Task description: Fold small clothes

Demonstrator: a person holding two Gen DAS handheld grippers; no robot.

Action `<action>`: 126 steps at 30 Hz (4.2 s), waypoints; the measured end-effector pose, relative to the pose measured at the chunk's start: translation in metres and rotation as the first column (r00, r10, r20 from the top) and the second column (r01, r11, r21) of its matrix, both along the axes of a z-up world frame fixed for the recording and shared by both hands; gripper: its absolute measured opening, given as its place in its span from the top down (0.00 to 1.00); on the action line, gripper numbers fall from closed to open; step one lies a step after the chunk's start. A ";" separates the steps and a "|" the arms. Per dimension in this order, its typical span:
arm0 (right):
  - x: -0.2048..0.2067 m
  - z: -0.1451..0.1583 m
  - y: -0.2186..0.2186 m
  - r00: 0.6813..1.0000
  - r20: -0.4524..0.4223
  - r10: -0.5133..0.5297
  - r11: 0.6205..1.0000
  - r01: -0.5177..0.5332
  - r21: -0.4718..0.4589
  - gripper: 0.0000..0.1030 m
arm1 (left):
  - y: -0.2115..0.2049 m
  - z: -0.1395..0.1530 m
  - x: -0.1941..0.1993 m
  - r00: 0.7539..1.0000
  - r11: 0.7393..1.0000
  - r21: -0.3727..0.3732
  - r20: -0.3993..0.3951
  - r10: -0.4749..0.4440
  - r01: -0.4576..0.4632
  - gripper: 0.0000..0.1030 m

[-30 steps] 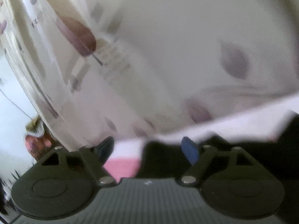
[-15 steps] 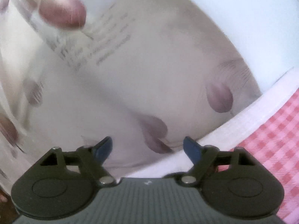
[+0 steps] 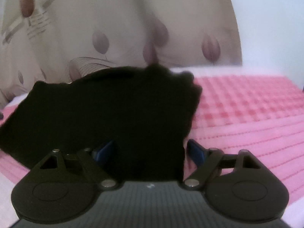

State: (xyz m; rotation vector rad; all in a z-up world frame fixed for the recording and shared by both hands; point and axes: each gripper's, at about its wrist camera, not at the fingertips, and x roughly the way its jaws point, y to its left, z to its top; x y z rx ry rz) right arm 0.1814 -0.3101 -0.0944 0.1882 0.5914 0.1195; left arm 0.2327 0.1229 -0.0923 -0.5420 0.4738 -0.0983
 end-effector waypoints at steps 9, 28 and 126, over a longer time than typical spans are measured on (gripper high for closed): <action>-0.030 -0.002 0.012 0.999 -0.026 0.029 1.000 -0.029 0.000 0.08 | -0.006 0.006 -0.010 1.000 0.998 0.062 -0.002 0.005 -0.005 0.00; -0.027 -0.002 0.020 0.998 -0.041 -0.047 0.996 0.044 -0.077 0.00 | -0.038 0.012 -0.003 0.997 0.949 0.312 -0.055 0.055 -0.035 0.00; -0.076 0.016 0.022 0.966 0.256 -0.043 0.999 0.048 -0.016 0.00 | -0.037 0.052 0.137 0.919 0.941 0.066 -0.250 -0.306 0.331 0.83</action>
